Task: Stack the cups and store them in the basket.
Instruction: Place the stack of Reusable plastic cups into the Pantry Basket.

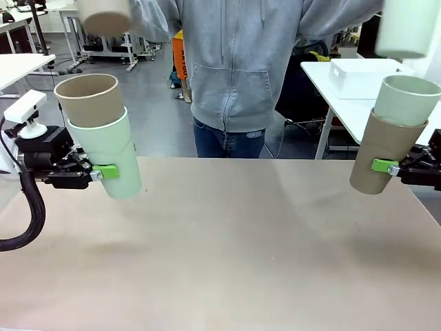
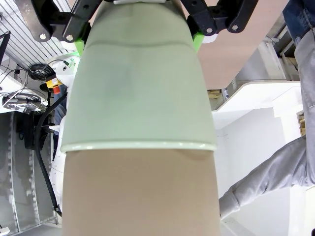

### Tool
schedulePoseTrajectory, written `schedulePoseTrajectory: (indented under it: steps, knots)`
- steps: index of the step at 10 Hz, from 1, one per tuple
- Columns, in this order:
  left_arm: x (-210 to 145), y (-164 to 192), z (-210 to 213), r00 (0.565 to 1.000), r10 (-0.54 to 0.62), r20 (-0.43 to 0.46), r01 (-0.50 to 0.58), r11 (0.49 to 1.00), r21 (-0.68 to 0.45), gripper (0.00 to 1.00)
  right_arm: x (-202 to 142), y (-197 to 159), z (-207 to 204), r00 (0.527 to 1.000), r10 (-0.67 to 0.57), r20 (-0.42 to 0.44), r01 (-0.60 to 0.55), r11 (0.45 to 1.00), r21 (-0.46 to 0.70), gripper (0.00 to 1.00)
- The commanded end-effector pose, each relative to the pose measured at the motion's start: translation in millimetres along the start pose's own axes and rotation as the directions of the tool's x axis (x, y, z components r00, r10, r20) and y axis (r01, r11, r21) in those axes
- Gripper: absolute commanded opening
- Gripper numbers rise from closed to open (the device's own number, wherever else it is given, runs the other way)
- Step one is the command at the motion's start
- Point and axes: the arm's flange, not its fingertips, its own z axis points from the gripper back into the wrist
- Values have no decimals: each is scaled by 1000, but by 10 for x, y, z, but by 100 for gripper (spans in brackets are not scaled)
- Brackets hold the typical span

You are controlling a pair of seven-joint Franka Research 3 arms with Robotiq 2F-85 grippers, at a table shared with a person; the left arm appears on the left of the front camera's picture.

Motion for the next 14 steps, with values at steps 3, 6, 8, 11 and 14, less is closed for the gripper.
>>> schedulePoseTrajectory:
  steps: [3,6,8,11,14]
  knots:
    - [21,-3,-7,1000,-12,4,12,1000,-3,85,15,1,8,1000,11,2,-11,1000,-2,84]
    - [21,-3,-7,1000,-12,4,12,1000,-3,85,15,1,8,1000,11,2,-11,1000,-2,84]
    - [21,-3,-7,1000,-12,4,12,1000,-3,85,15,1,8,1000,11,2,-11,1000,-2,84]
    - [21,-3,-7,1000,-12,4,12,1000,-3,85,15,1,8,1000,11,2,-11,1000,-2,84]
    - [21,-3,-7,1000,-12,4,12,1000,-3,85,15,1,8,1000,11,2,-11,1000,-2,84]
